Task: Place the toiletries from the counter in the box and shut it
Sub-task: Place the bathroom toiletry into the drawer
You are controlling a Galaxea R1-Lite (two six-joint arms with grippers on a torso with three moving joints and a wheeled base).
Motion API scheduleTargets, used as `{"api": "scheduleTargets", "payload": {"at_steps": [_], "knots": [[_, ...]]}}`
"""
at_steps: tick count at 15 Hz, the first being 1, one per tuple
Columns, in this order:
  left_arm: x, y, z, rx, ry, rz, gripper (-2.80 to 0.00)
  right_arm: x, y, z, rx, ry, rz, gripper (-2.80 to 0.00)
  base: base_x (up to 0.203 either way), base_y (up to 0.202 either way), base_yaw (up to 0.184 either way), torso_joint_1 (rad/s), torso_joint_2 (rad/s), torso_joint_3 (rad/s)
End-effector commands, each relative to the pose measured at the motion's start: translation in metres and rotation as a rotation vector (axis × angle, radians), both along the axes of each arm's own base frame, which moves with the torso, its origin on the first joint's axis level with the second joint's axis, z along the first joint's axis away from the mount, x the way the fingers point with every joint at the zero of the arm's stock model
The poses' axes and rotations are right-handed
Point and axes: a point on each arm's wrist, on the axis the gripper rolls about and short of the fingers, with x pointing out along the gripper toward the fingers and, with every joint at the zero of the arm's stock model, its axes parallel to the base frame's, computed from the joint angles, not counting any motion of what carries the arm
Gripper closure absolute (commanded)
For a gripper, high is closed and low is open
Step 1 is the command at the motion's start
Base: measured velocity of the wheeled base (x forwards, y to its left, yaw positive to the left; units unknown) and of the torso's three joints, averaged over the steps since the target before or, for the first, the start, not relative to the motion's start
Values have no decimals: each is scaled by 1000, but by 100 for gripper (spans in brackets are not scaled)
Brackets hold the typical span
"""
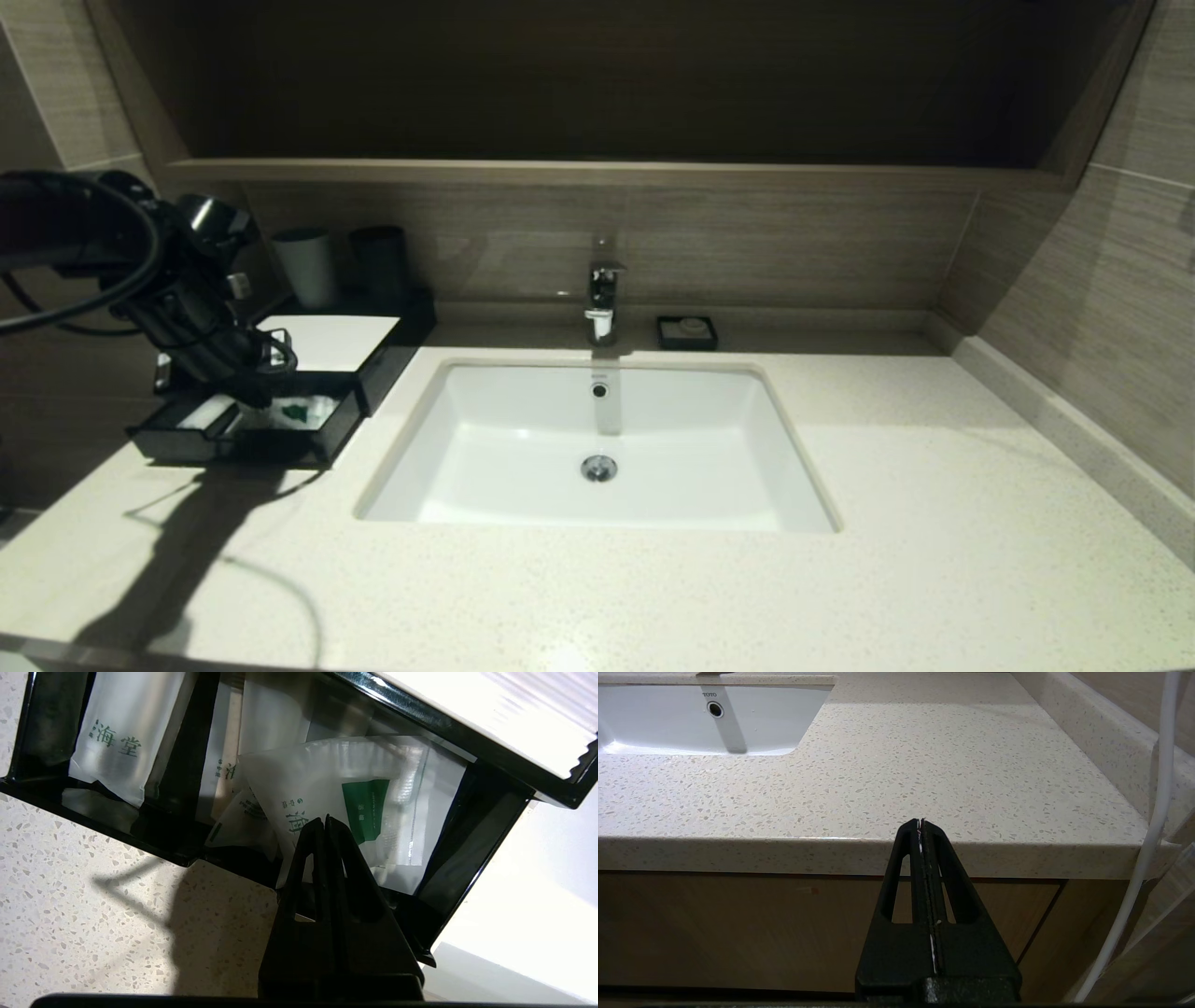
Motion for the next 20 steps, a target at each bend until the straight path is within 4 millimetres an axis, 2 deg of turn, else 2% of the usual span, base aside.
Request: {"api": "scheduleTargets", "payload": {"at_steps": [1, 16, 20], "knots": [[1, 0, -3, -1, 15, 3, 0, 0, 0, 0, 0, 0, 0, 0, 0, 0, 0, 0, 0, 0], [12, 11, -22, -3, 46, 30, 0, 0, 0, 0, 0, 0, 0, 0, 0, 0, 0, 0, 0, 0], [15, 11, -16, 3, -12, 31, 0, 0, 0, 0, 0, 0, 0, 0, 0, 0, 0, 0, 0, 0]]}}
